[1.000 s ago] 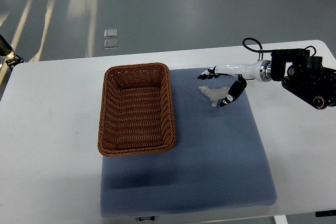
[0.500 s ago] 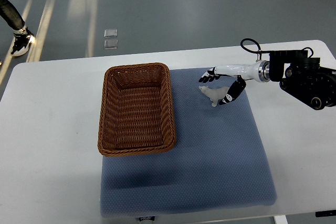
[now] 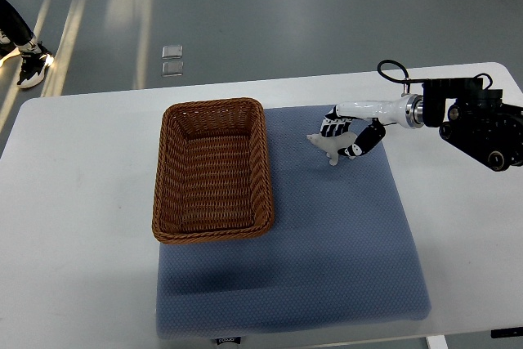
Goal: Place white bear in brown basket with right hand
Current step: 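Close the right hand fingers around the white bear and lift it, then carry the held bear with the right hand over the brown basket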
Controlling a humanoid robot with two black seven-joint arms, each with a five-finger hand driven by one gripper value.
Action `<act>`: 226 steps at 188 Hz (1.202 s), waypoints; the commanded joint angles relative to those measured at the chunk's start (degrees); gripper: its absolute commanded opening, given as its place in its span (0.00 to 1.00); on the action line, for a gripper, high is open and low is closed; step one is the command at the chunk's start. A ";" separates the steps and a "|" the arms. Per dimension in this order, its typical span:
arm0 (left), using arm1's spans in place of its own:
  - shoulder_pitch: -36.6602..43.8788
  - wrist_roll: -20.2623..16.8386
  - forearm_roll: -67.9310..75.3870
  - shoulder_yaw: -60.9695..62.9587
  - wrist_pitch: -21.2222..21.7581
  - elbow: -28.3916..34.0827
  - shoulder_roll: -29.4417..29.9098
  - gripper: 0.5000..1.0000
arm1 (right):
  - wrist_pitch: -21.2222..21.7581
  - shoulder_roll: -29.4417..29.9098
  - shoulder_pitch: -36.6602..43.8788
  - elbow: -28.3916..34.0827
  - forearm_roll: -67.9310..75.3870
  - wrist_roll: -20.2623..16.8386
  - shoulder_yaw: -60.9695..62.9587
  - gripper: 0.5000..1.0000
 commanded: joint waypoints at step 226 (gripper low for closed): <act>0.00 0.00 0.00 0.00 -0.01 0.00 0.00 1.00 | 2.12 20.30 13.46 1.23 1.15 4.03 1.22 0.00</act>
